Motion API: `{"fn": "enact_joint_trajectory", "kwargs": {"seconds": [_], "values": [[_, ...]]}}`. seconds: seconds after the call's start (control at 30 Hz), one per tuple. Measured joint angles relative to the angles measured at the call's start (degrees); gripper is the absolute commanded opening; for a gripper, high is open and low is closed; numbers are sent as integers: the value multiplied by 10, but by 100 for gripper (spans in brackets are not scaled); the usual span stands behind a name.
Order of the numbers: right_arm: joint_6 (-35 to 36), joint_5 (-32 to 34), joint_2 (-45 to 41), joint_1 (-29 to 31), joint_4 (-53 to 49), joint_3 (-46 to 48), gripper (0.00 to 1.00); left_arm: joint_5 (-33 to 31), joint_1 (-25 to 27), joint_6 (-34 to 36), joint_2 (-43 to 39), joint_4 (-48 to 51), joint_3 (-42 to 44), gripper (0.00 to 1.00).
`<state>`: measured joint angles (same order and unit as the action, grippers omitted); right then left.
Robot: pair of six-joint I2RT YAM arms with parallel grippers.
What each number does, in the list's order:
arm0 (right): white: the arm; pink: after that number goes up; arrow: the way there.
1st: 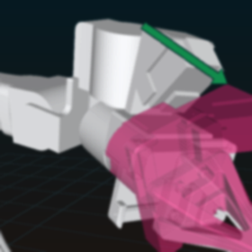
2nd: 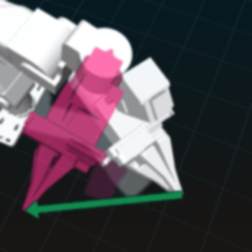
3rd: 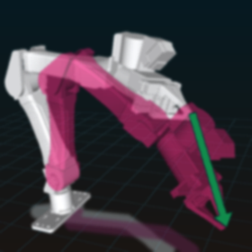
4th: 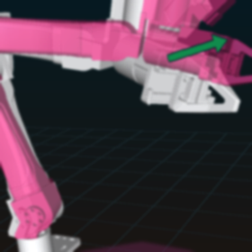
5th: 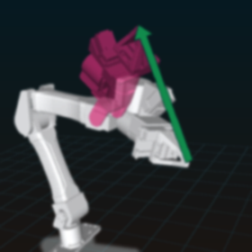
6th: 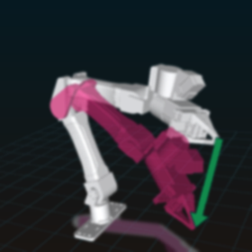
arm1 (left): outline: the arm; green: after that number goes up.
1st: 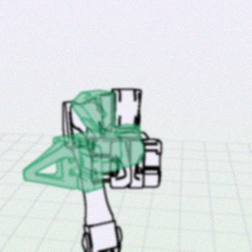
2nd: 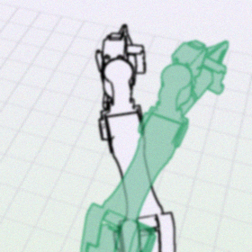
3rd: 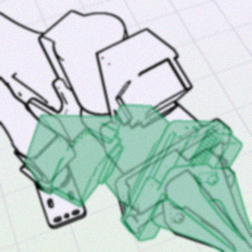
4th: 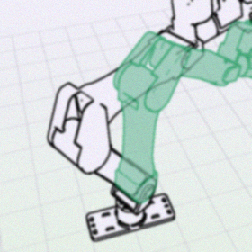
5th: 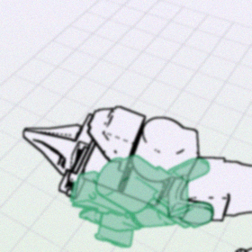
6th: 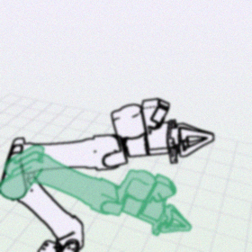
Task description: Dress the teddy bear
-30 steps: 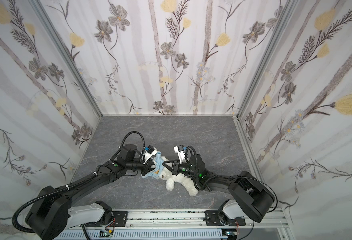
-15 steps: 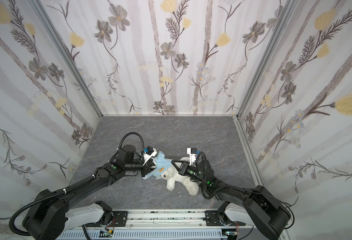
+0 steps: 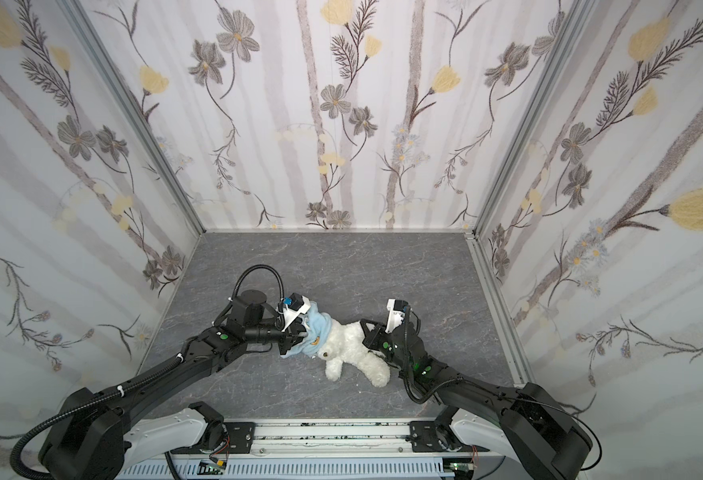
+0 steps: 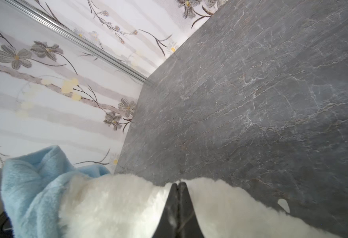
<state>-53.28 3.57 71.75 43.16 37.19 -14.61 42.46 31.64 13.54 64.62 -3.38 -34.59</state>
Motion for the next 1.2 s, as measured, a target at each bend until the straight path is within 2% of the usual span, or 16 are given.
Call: {"fn": "enact_joint_trajectory", "kwargs": {"seconds": [0.07,0.1,0.13,0.2,0.23,0.37,0.4,0.47,0.53,0.6,0.73,0.97,1.07,1.2], "values": [[26,9,-1,-4,-6,-2,0,-4,0,2,-8,0,3,0],[48,5,-5,-6,-7,-2,5,-6,0,2,-10,0,5,0],[75,-9,-10,-7,-6,-5,14,-7,0,6,-12,0,7,0],[135,-61,-16,-9,-14,-28,35,-12,1,15,-16,0,10,0],[161,-90,-18,-8,-19,-45,40,-16,2,20,-17,0,11,0],[255,-209,-15,-8,-36,-93,51,-31,8,41,-22,-7,11,0],[267,-236,-10,-7,-42,-99,60,-32,8,43,-20,-7,10,0],[289,-273,0,-6,-63,-111,66,-33,8,44,-12,-7,7,0],[319,-285,2,0,-88,-121,69,-33,8,39,0,-9,4,0],[347,-281,-2,6,-106,-124,77,-33,8,20,13,-9,1,0],[394,-235,11,16,-132,-124,88,-27,8,-23,29,-12,-6,0],[414,-239,94,18,-117,-143,86,-19,8,-48,26,-10,3,0],[416,-265,123,19,-92,-154,76,-19,8,-49,25,-10,4,0],[415,-292,158,19,-60,-159,56,-19,8,-50,26,-10,4,0]]}}
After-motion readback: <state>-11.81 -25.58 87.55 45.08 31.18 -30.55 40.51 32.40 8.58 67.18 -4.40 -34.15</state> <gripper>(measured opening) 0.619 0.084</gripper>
